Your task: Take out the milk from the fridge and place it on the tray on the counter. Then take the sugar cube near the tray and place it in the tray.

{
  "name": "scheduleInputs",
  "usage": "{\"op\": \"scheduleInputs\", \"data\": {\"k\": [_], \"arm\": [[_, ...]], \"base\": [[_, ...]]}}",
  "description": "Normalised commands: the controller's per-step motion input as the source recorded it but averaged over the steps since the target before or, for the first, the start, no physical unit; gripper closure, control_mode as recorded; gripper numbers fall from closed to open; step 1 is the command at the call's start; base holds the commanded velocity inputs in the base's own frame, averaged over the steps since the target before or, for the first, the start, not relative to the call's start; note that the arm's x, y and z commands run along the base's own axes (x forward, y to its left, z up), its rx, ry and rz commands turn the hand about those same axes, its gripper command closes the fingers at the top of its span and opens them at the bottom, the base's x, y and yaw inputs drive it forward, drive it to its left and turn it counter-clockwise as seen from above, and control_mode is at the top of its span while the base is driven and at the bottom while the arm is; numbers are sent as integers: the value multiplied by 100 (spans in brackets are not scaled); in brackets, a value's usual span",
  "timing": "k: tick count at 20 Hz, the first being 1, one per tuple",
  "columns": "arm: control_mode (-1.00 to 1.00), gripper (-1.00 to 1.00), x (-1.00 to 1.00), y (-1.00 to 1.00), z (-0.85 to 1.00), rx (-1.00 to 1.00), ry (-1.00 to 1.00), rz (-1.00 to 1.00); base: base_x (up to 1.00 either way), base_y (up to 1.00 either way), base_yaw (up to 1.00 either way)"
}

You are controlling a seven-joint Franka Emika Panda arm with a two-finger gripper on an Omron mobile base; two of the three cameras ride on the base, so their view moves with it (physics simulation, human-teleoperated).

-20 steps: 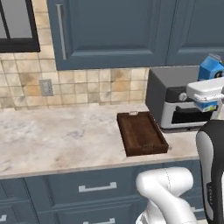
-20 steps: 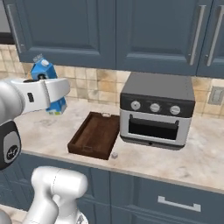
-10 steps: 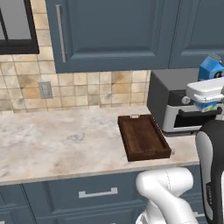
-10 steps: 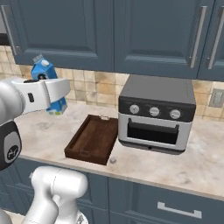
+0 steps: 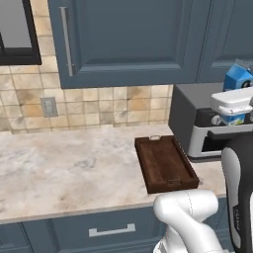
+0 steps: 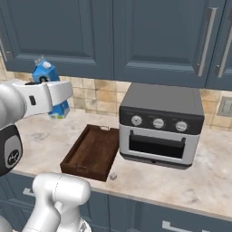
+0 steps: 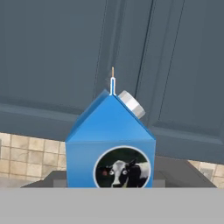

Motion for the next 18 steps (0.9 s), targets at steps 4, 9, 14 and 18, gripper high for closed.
{"op": "scheduleInputs", "data": {"k": [4,9,14,18], "arm": [[100,100,0,0,0,0,0,0],[100,100,0,0,0,0,0,0],[100,100,0,0,0,0,0,0],[-100,100,-20,0,-36,0,4,1]], "base": [[43,10,-8],[40,0,0],[44,0,-2],[0,0,0]]}}
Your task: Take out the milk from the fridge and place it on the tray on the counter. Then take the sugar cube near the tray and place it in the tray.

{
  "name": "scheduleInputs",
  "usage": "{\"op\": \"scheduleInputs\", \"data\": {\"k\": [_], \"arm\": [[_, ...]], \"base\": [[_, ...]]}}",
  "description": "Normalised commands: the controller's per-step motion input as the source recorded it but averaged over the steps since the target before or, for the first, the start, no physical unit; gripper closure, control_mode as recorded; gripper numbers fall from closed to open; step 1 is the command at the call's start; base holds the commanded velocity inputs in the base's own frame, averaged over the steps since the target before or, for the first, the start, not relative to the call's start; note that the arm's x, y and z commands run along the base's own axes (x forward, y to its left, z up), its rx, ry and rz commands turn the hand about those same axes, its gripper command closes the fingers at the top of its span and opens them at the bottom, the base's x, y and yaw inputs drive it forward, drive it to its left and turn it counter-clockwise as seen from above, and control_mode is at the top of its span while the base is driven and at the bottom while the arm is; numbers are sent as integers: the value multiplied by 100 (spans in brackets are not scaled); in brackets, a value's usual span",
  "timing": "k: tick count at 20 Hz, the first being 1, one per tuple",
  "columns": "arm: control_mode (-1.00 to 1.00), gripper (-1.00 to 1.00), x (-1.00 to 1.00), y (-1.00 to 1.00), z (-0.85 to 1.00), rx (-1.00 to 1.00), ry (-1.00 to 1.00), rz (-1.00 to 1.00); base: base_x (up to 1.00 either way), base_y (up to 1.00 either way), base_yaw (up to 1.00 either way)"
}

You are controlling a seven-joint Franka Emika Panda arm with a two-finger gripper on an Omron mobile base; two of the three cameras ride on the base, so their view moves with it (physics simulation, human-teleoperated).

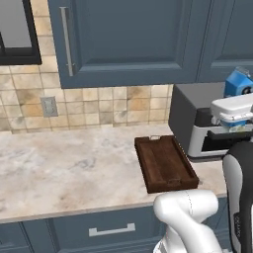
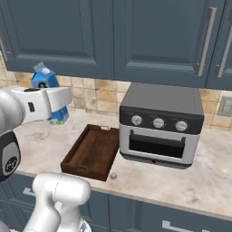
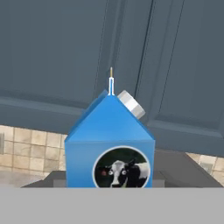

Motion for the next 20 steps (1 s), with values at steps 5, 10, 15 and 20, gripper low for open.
{"op": "scheduleInputs", "data": {"k": [5,10,15,20], "arm": [[-100,100,-49,0,-61,0,15,-2],[-100,100,-22,3,-63,5,7,-7],[-100,100,19,2,-37,8,-6,0],[-100,100,49,3,-54,1,-7,0]], "base": [[0,0,0],[0,0,0],[0,0,0],[0,0,0]]}}
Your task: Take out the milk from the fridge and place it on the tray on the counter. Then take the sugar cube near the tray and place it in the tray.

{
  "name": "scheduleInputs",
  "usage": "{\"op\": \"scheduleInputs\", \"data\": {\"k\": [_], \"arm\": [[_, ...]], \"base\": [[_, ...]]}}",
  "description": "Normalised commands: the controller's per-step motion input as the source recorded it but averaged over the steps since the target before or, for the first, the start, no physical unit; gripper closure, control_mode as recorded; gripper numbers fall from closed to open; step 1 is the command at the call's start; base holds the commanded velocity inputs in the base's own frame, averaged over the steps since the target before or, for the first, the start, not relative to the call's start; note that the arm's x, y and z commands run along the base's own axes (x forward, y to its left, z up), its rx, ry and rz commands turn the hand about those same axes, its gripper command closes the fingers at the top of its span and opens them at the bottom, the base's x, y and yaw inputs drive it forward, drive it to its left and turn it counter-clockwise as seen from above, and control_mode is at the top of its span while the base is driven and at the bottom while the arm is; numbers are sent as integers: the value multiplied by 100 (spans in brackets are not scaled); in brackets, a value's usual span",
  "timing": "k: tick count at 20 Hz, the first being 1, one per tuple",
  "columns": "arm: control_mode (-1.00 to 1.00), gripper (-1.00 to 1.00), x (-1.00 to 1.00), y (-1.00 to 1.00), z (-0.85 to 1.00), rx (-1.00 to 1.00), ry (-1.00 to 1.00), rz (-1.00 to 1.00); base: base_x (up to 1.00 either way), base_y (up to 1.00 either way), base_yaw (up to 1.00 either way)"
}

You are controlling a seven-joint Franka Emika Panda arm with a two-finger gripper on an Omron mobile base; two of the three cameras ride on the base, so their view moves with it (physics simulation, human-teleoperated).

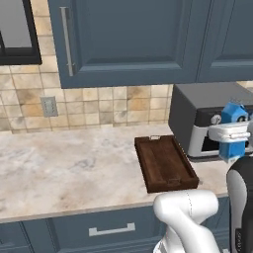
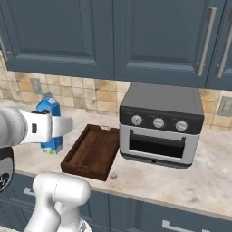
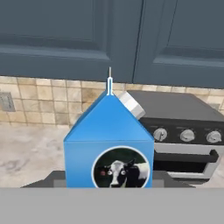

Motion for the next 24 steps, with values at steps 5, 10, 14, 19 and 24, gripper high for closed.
{"op": "scheduleInputs", "data": {"k": [5,10,14,19,24], "arm": [[-100,100,63,15,-69,2,-4,0],[-100,100,45,27,-67,2,-10,0],[-100,100,0,63,-47,0,-28,-14],[-100,100,0,56,-30,1,-23,-32],[-100,100,6,30,-19,8,-13,-28]], "base": [[0,0,0],[0,0,0],[0,0,0],[0,0,0],[0,0,0]]}}
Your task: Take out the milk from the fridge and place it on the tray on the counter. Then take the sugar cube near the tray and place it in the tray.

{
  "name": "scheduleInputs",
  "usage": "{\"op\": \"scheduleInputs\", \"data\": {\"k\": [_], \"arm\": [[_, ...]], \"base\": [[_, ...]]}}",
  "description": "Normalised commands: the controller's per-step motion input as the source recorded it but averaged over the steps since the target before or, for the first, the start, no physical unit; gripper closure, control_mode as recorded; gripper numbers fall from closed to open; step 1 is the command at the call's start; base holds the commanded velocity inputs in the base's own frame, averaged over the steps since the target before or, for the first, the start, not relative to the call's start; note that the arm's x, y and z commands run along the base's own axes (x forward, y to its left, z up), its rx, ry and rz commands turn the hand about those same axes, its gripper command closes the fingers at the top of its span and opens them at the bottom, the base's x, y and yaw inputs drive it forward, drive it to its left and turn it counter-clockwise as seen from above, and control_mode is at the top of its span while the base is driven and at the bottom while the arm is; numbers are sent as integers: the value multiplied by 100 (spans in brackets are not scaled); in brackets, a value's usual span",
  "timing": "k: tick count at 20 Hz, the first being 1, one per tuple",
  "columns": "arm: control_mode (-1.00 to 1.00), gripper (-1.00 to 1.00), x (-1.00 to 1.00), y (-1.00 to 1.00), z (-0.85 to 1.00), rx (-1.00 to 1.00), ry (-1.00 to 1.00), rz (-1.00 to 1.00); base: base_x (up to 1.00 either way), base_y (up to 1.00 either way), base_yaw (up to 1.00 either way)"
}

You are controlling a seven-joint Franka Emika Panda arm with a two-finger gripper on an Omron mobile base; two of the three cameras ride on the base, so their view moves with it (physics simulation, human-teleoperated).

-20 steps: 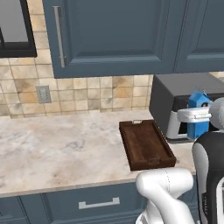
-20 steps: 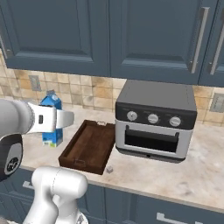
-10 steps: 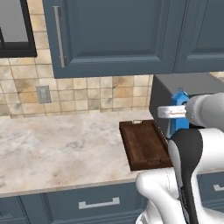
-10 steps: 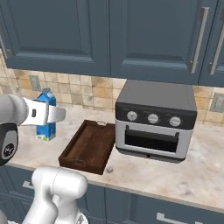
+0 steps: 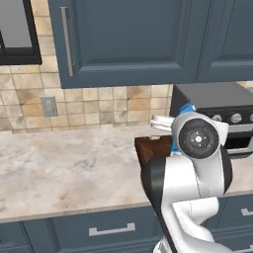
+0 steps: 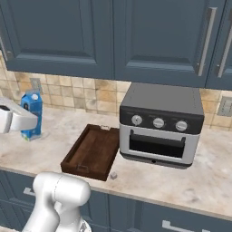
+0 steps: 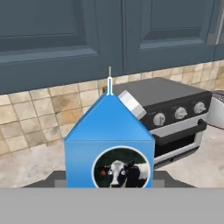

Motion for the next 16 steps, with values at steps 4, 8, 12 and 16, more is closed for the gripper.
{"op": "scheduleInputs", "data": {"k": [4,8,12,16], "arm": [[-100,100,9,0,-32,16,-13,-1],[-100,100,35,0,-36,7,-15,0],[-100,100,42,0,-25,0,-10,-8],[-100,100,15,0,-24,-8,-7,-12]], "base": [[0,0,0],[0,0,0],[0,0,0],[0,0,0]]}}
